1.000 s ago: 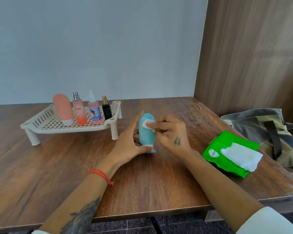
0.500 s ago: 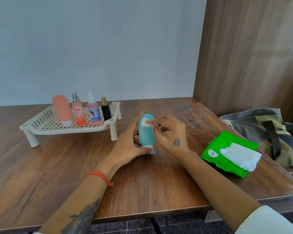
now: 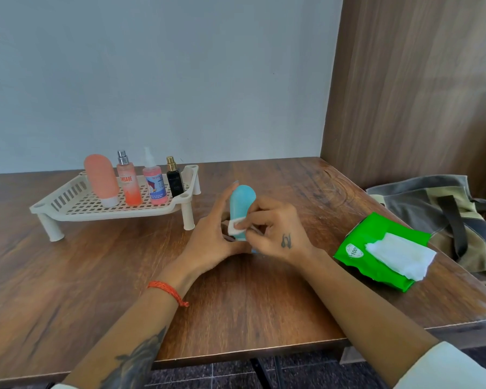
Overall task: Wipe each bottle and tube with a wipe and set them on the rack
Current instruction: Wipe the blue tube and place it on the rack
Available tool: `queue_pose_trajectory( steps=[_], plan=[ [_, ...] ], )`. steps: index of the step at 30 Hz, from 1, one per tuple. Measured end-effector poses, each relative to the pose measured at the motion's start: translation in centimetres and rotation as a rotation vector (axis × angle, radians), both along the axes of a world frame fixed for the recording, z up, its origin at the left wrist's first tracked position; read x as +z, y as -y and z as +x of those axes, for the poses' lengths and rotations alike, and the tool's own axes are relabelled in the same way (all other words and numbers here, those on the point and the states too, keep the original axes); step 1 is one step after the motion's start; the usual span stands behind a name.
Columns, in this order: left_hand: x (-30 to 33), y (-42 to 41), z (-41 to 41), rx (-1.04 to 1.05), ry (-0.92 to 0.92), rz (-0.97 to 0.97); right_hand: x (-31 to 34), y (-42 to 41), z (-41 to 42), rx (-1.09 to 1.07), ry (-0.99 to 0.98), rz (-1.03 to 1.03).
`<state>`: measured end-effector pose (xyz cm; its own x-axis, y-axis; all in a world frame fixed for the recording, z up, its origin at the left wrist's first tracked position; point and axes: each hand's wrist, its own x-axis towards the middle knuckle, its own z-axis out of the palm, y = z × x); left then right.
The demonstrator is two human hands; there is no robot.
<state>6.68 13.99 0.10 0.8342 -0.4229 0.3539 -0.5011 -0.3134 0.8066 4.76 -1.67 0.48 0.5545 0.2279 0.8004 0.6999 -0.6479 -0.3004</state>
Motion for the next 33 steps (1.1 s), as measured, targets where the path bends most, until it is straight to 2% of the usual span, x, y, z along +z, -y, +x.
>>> queue_pose_trajectory(
  steps=[3,5,9,11,21,26,33],
  plan=[
    [0.0,-0.1,-0.1,0.003,-0.001,0.027,-0.1,-0.2,-0.3,0.038,-0.097,-0.051],
    [0.1,-0.1,-0.2,0.013,0.003,0.032,0.1,-0.3,-0.5,0.044,-0.091,-0.020],
    [0.3,0.1,-0.3,0.014,0.000,0.040,0.5,-0.2,0.0,-0.133,0.148,0.162],
    [0.4,0.2,-0.4,0.024,-0.007,0.067,0.6,-0.1,0.7,-0.221,0.212,0.189],
    [0.6,0.1,-0.6,0.046,-0.005,0.044,0.5,-0.4,0.6,-0.215,0.183,-0.082],
    [0.6,0.1,-0.5,0.040,0.025,0.007,0.4,-0.6,0.1,-0.123,0.191,-0.227],
    [0.0,0.0,0.0,0.058,0.041,0.023,0.3,-1.4,-0.8,-0.003,0.085,-0.325]
  ],
)
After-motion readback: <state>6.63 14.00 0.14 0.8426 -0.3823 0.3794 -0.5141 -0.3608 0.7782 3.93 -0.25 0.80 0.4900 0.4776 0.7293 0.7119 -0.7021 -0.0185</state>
